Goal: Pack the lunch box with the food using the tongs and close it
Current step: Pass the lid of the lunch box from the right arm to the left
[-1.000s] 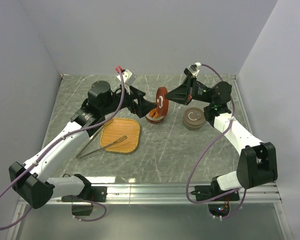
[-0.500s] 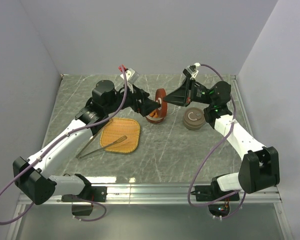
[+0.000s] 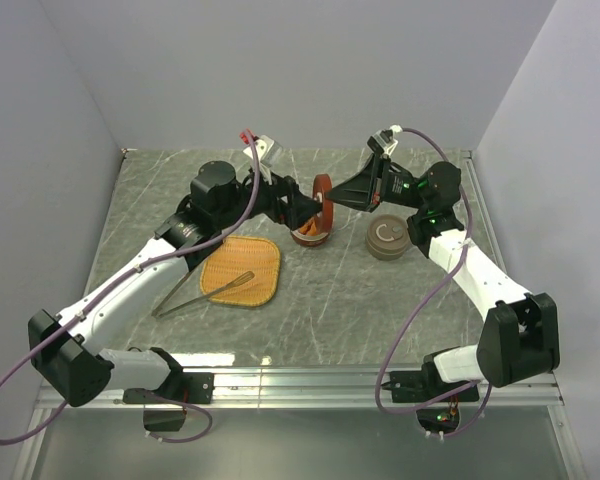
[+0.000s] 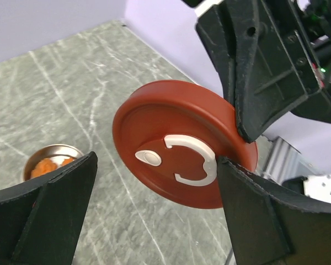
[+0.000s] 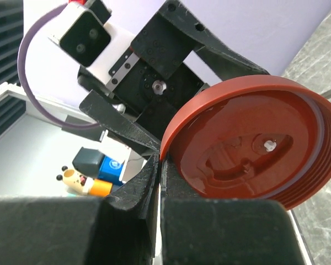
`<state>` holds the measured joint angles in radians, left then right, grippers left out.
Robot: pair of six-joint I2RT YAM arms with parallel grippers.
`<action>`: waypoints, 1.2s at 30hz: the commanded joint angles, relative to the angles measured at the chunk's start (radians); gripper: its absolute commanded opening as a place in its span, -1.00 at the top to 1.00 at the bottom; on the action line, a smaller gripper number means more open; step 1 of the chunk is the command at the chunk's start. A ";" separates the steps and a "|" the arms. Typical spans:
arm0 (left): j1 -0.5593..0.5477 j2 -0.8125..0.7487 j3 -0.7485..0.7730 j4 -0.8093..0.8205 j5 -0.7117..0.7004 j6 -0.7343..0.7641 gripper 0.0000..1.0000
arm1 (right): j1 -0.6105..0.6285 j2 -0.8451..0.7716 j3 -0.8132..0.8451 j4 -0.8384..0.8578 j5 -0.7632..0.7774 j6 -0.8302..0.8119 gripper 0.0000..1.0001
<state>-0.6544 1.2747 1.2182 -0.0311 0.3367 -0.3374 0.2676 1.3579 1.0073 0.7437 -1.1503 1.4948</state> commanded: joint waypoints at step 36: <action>0.159 -0.063 -0.155 0.360 0.361 -0.342 -0.48 | -0.027 -0.037 0.007 0.181 0.011 0.110 1.00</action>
<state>-0.4843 1.1973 1.0199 0.3660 0.7498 -0.7204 0.2394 1.3556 1.0050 0.8555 -1.1515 1.5860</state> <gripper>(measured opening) 0.738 0.024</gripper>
